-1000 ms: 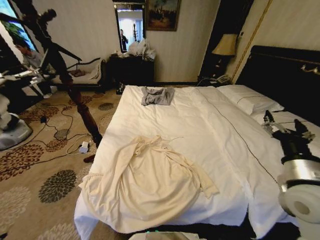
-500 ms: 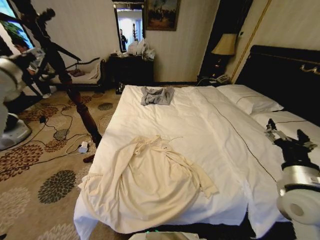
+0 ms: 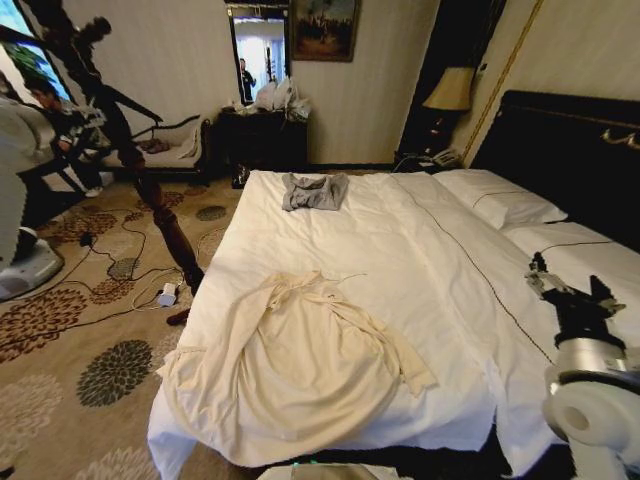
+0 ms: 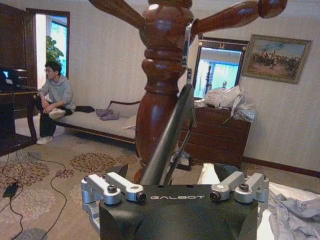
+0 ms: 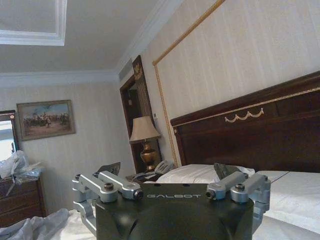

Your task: Pick up the clothes from the bed and hang them on the clothes hanger.

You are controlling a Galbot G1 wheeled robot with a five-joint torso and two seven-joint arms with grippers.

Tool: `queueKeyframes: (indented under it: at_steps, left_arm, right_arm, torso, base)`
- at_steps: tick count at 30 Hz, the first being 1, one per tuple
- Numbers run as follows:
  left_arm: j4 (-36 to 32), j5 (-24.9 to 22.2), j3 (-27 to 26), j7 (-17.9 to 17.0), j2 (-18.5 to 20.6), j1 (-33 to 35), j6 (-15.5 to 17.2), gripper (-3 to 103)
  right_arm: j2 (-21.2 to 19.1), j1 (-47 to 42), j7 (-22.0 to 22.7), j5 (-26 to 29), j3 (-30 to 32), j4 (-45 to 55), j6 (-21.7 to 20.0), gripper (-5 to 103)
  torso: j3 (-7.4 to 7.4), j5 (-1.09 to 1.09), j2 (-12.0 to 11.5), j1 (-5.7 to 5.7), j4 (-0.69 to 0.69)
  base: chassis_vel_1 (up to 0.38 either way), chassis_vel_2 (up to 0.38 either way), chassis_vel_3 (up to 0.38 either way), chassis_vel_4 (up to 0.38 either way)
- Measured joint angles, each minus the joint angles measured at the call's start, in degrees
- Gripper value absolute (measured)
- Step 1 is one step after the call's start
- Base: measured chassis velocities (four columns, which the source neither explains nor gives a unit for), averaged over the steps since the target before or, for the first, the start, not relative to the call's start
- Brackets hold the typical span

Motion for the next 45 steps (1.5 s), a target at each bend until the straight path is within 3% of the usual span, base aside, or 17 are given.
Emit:
queueKeyframes:
  at_steps: [4,8,11,17,19,23,30,36,45]
  left_arm:
    - [-1.2,-1.0,-0.2,-0.3,0.3,0.6,0.1,94]
    - [-2.4,-1.3,-0.9,-0.3,1.1,2.0,0.1,73]
    - [-2.6,-1.3,-1.3,-0.3,1.3,2.6,0.1,68]
    - [-2.2,-1.7,-1.7,-0.3,1.6,3.3,0.0,40]
    - [-2.3,-1.8,-1.9,-0.3,1.7,3.6,0.0,40]
    - [-2.9,-2.0,-2.7,0.1,1.6,4.4,-0.1,23]
    - [-4.0,-2.0,-3.8,0.7,1.5,4.9,-0.1,22]
    - [-6.9,-1.6,-5.1,3.5,1.8,5.2,-2.1,21]
    - [-14.3,-3.7,-6.6,5.9,2.8,7.1,-3.6,20]
  right_arm:
    - [-0.1,-0.1,0.3,-0.1,0.2,-0.1,0.0,100]
    - [-0.3,-0.3,0.9,-0.4,0.3,-0.7,0.0,100]
    - [-0.5,-0.1,1.1,-0.4,0.2,-1.0,-0.1,100]
    - [-0.6,0.2,1.5,-0.7,-0.3,-1.6,-0.2,100]
    - [-0.5,0.2,1.6,-0.8,-0.4,-1.7,-0.2,100]
    - [-0.6,0.3,2.1,-1.1,-0.6,-2.2,-0.2,100]
    - [-0.7,0.4,2.6,-1.2,-0.6,-2.8,-0.2,100]
    - [-0.5,0.6,2.7,-1.9,-1.2,-3.3,-0.2,100]
    - [-0.2,0.8,2.9,-2.6,-1.8,-3.9,0.1,100]
  torso:
    - [0.0,0.02,0.0,0.0,-0.02]
    - [0.0,0.01,0.0,0.0,-0.01]
    - [0.0,0.01,0.0,0.0,-0.01]
    - [0.0,0.01,0.0,0.0,-0.01]
    - [0.0,0.01,0.0,0.0,-0.01]
    - [-0.01,0.03,0.0,0.0,-0.07]
    - [0.0,0.01,0.0,0.0,0.0]
    - [0.0,0.0,0.0,0.0,0.02]
    - [-0.01,0.03,0.0,0.0,-0.03]
  base:
    - [0.0,0.0,0.0,0.0]
    - [0.0,0.0,0.0,0.0]
    - [0.0,0.0,0.0,0.0]
    - [0.0,0.0,0.0,0.0]
    - [0.0,0.0,0.0,0.0]
    - [0.0,0.0,0.0,0.0]
    - [0.0,0.0,0.0,0.0]
    - [0.0,0.0,0.0,0.0]
    - [0.0,0.0,0.0,0.0]
